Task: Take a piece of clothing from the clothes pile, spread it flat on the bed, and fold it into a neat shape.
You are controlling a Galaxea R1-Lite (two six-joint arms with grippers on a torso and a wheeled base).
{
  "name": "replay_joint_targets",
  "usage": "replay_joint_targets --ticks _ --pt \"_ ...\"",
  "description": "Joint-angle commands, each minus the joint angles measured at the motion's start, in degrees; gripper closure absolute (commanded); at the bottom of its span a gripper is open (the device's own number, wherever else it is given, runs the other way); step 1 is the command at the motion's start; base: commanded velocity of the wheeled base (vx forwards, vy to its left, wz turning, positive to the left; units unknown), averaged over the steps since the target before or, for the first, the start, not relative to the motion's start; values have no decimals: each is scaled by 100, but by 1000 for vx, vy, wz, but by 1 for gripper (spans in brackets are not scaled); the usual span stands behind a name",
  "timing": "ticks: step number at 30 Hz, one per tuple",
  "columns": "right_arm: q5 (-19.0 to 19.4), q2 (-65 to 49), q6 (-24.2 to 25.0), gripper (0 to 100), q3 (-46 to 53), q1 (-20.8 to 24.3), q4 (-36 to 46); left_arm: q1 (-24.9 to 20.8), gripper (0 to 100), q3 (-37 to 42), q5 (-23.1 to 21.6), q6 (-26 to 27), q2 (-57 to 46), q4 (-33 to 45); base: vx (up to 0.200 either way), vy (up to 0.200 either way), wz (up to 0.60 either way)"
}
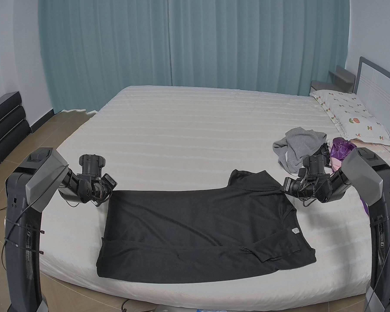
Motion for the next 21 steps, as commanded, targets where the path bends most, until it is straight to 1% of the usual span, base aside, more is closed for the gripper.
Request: replay_joint_targets --ticks 1,4,5,7,11,16,19,21 --pt "93 -230 -19 100 208 -19 19 2 100 2 1 0 -9 1 0 0 0" --pt "155 -186 -248 100 313 -19 19 2 100 2 1 0 -9 1 0 0 0" --pt "155 -186 -274 0 322 -19 19 2 100 2 1 0 -9 1 0 0 0" --pt "172 -124 -336 0 322 25 2 2 100 2 1 0 -9 1 0 0 0" --pt "207 -10 -274 0 58 95 -33 2 100 2 1 0 -9 1 0 0 0" --pt "225 78 -248 0 -197 218 -297 11 100 -7 1 0 0 1 0 0 0" --pt "243 104 -256 0 -320 218 -306 11 100 -7 1 0 0 1 0 0 0" --pt "243 245 -256 0 -654 209 -227 11 100 2 1 -9 -9 1 0 0 0"
